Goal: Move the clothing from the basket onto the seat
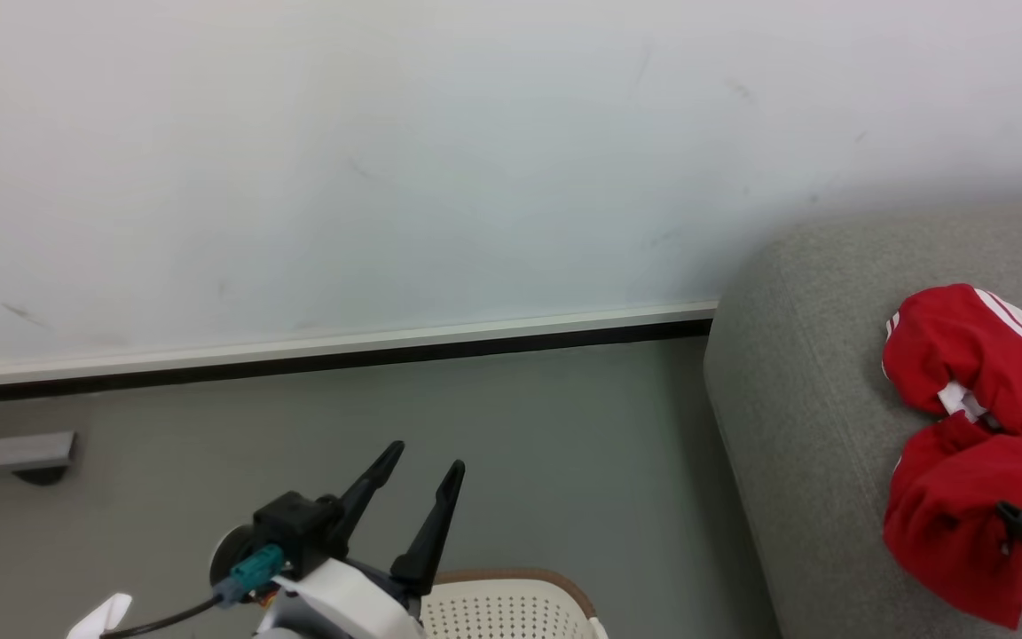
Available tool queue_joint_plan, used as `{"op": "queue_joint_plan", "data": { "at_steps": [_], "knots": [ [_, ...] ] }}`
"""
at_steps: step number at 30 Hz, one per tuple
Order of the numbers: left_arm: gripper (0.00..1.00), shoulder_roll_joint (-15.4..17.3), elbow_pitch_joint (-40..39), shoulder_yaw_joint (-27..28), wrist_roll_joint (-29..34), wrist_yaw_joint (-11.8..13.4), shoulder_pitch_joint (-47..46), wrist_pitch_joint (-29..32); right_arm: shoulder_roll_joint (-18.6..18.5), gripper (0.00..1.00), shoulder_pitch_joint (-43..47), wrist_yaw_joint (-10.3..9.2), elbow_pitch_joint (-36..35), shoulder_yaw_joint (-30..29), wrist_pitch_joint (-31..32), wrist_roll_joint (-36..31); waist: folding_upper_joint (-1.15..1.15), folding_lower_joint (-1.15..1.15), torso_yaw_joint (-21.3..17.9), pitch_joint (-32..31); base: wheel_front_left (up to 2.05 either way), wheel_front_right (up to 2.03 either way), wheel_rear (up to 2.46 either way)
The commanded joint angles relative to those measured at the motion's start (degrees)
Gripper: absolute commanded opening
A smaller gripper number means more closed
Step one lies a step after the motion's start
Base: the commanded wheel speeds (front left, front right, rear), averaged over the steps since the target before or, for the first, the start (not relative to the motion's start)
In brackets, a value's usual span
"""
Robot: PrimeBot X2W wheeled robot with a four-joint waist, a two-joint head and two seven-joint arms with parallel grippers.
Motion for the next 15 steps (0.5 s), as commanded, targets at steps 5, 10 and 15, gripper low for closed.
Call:
{"op": "queue_joint_plan", "data": {
  "at_steps": [5,10,15],
  "knots": [
    [1.00,0.10,-0.31,0.98,0.86,0.04,1.53,-0.06,2.30,1.00,2.95,-0.13,-6.74,-2.50,2.22,-2.48,0.00,0.01,1.39,-1.00,0.00,0.00,0.00],
    [1.00,0.10,-0.37,1.57,0.83,-0.14,2.35,-0.06,4.75,1.00,4.71,-0.13,-9.02,-3.51,2.63,-2.24,0.00,0.01,2.61,-1.46,0.00,0.00,0.00],
    [1.00,0.13,-0.52,2.26,0.99,-0.24,2.43,-0.06,6.18,1.00,4.55,-0.14,-10.70,-1.37,2.33,-1.41,0.00,0.01,3.92,-1.58,0.00,0.00,0.00]
  ]
}}
